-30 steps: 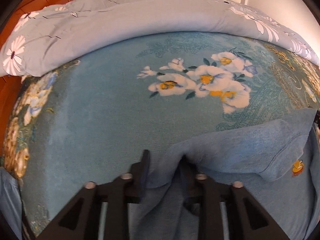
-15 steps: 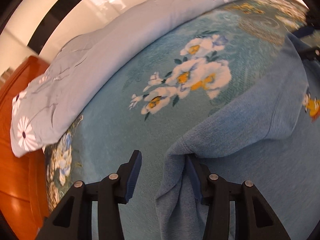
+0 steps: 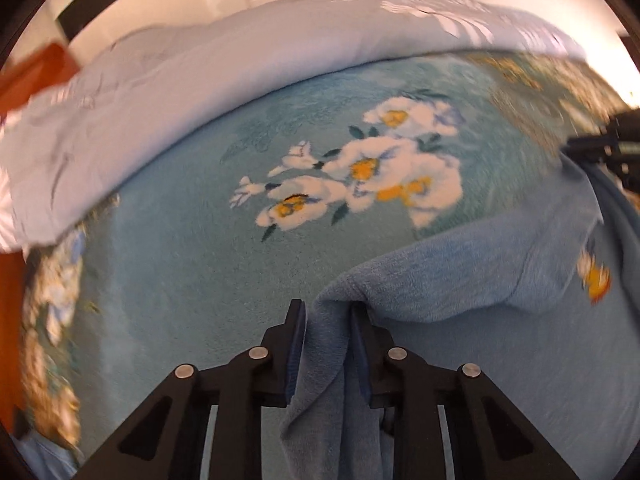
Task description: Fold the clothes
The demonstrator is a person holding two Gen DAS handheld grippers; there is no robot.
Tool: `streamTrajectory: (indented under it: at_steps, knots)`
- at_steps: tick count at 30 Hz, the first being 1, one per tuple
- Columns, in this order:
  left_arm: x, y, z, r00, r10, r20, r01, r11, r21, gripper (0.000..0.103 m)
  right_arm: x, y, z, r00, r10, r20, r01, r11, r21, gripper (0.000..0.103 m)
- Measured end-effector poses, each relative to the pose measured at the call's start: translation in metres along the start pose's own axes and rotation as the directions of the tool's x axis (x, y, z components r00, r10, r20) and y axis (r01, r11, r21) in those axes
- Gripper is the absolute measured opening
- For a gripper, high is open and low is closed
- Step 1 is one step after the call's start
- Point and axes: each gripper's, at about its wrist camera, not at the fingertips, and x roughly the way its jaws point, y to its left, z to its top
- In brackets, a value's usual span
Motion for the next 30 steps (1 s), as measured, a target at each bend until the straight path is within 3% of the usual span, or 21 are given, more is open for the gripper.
streamTrajectory:
  at_steps: [3,6,8,11,14,16,21,24,26,28,30]
  knots:
    - [0.014,0.017,0.003,0.996,-0.077,-0.044,0.069,0.985,-0.156,0.025,0.011,-0.021,0.005,1.0,0.007,-0.018,-0.005,0.993,0.121,0.006]
    - [0.025,0.036,0.004,0.985,-0.159,-0.064,0.131,0.939,-0.316,0.028,0.021,-0.034,0.004,0.999,0.022,-0.036,-0.015,0.982,0.188,0.006]
    - [0.025,0.044,0.004,0.977,-0.204,-0.066,0.164,0.91,-0.38,0.028,0.024,-0.036,0.002,0.999,0.027,-0.038,-0.018,0.978,0.207,0.006]
    - [0.015,0.047,-0.001,0.97,-0.239,-0.042,0.202,0.892,-0.405,0.029,0.019,-0.037,0.002,0.999,0.033,-0.025,-0.027,0.974,0.224,0.006]
    - [-0.01,0.05,-0.011,0.974,-0.226,0.006,0.208,0.887,-0.413,0.033,-0.001,-0.038,-0.004,0.999,0.03,0.022,-0.035,0.973,0.227,0.007]
    - [-0.035,0.052,-0.024,0.976,-0.205,0.072,0.216,0.885,-0.412,0.047,-0.023,-0.042,-0.018,0.998,0.014,0.06,-0.029,0.968,0.25,0.008]
    - [-0.107,0.035,-0.084,0.973,-0.102,0.209,0.181,0.896,-0.406,0.064,-0.079,-0.049,-0.101,0.994,0.028,0.104,-0.062,0.937,0.342,0.015]
    - [-0.14,0.015,-0.122,0.965,-0.039,0.26,0.142,0.909,-0.392,0.068,-0.101,-0.046,-0.167,0.994,0.078,0.079,-0.106,0.88,0.464,0.02]
    - [-0.154,-0.007,-0.144,0.961,0.049,0.273,0.054,0.933,-0.357,0.069,-0.11,-0.036,-0.205,0.988,0.132,0.08,-0.155,0.837,0.525,0.02]
    - [-0.164,-0.023,-0.162,0.952,0.118,0.283,-0.011,0.935,-0.354,0.069,-0.118,-0.023,-0.24,0.981,0.173,0.087,-0.191,0.794,0.577,0.02]
    - [-0.171,-0.032,-0.18,0.948,0.109,0.298,0.017,0.92,-0.391,0.069,-0.122,-0.009,-0.26,0.98,0.181,0.082,-0.193,0.773,0.605,0.02]
